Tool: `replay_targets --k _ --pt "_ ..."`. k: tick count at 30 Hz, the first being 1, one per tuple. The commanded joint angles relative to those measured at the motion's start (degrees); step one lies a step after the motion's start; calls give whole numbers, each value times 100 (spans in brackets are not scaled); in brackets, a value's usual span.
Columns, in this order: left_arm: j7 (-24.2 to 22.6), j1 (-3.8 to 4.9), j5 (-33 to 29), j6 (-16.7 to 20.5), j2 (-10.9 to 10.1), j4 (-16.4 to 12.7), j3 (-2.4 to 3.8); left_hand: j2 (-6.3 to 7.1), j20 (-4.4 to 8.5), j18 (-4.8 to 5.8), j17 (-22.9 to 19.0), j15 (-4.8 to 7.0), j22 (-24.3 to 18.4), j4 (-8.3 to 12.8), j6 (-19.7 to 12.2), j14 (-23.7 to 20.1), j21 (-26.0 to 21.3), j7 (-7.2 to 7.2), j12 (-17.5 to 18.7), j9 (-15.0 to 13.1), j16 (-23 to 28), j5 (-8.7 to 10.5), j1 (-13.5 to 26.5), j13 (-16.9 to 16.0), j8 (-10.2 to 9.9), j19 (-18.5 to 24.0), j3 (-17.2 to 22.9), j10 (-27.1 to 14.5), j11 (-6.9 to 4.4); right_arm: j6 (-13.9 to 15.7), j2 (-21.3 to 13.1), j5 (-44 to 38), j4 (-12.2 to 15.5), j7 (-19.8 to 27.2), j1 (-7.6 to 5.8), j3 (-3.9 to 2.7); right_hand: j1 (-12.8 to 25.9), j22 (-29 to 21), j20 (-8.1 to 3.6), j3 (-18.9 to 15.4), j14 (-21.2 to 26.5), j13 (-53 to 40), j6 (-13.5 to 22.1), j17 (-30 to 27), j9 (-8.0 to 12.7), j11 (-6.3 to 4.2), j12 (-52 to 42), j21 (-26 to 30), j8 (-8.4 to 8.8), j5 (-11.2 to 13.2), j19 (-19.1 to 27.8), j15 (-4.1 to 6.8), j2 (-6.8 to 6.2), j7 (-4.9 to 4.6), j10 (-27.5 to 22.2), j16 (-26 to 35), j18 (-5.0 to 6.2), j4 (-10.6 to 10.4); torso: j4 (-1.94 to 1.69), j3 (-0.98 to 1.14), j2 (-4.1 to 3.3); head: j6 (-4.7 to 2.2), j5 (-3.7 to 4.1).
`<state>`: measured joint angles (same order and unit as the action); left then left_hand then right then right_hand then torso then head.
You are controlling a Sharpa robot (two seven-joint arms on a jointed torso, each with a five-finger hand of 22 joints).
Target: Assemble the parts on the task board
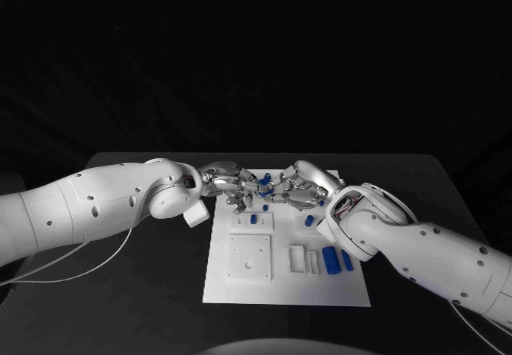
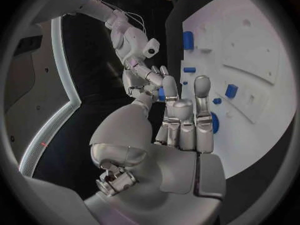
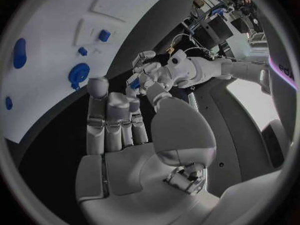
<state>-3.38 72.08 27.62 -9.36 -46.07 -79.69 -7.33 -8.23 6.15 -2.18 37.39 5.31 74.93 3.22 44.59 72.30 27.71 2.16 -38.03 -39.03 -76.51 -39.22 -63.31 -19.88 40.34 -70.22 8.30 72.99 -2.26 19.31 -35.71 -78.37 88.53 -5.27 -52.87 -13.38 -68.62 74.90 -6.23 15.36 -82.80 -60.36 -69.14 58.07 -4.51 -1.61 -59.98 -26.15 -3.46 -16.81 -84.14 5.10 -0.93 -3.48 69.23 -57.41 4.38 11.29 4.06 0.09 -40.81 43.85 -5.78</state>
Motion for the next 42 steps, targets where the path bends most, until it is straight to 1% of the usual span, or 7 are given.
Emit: replay_targets --k 1,7,10,17,21,34,42 --pt "-87 -1 -108 -89 7 -14 1 -67 17 -37 37 -5 107 312 2 29 49 -46 26 -81 -31 -1 43 -10 -6 43 291 51 -8 -65 2 -94 -15 -38 3 -3 6 279 -37 28 -10 19 -11 -1 -8 -19 38 -5 -16 -34 -226 25 -43 14 3 31 -65 -14 0 -4 0 1 13" --pt "-63 -1 -141 -25 3 -18 1 -68 28 -38 140 8 109 344 20 86 82 -61 6 -162 -68 -21 32 -24 26 24 302 94 -22 34 -7 -83 -46 -29 3 -3 170 222 -3 -203 31 112 573 -83 81 85 146 222 -11 -34 -192 -38 -255 -157 -113 130 -23 -144 -2 -3 0 2 14" --pt "7 0 -147 47 -2 -20 1 -72 35 -38 178 14 110 349 29 112 99 -66 2 -180 -84 -22 34 -28 26 11 307 115 -29 155 -48 -20 -52 23 3 -3 -69 72 131 -891 134 414 1030 -281 60 191 346 715 -25 -74 -144 -137 -314 -262 -376 320 159 -396 -3 -1 2 -4 5" --pt "374 1 7 316 -41 -23 1 -45 59 -43 290 38 109 372 55 215 158 -83 -8 -241 -122 -153 58 -39 41 -44 324 180 -59 294 -314 552 -38 315 9 -80 -245 -33 183 -1967 243 773 1313 -438 73 236 371 1194 -16 -1046 -136 -173 -313 -330 -595 376 240 -586 0 4 4 -3 -26" --pt "596 1 411 544 -76 -54 1 -30 70 -46 326 47 109 402 78 260 187 -86 -1 -257 -125 -224 54 -40 36 -63 354 207 -69 268 -532 991 -64 477 23 -260 -263 -20 181 -2034 264 831 1303 -468 73 232 352 1261 -15 -1352 -132 -171 -297 -328 -623 379 238 -559 7 5 8 1 -38" --pt "2249 2 2841 1972 -173 -560 -15 233 146 -47 812 130 82 430 488 667 235 -172 397 -159 6 -808 64 91 -186 -245 406 701 -152 381 -817 1595 -618 668 28 -940 -195 60 166 -1969 245 907 1211 -478 73 211 300 1250 -14 -1456 -167 -156 -153 -311 -605 333 227 -323 21 30 85 95 -78" --pt "3115 1 3587 2491 -225 -894 -187 316 138 -80 1024 137 90 409 599 796 210 -192 540 -191 145 -988 48 36 -270 -313 426 844 -170 423 -816 1629 -903 706 -50 -1218 -191 74 163 -1941 239 916 1194 -470 72 206 298 1231 -15 -1480 -172 -152 -137 -308 -601 321 225 -285 3 31 156 238 -79"
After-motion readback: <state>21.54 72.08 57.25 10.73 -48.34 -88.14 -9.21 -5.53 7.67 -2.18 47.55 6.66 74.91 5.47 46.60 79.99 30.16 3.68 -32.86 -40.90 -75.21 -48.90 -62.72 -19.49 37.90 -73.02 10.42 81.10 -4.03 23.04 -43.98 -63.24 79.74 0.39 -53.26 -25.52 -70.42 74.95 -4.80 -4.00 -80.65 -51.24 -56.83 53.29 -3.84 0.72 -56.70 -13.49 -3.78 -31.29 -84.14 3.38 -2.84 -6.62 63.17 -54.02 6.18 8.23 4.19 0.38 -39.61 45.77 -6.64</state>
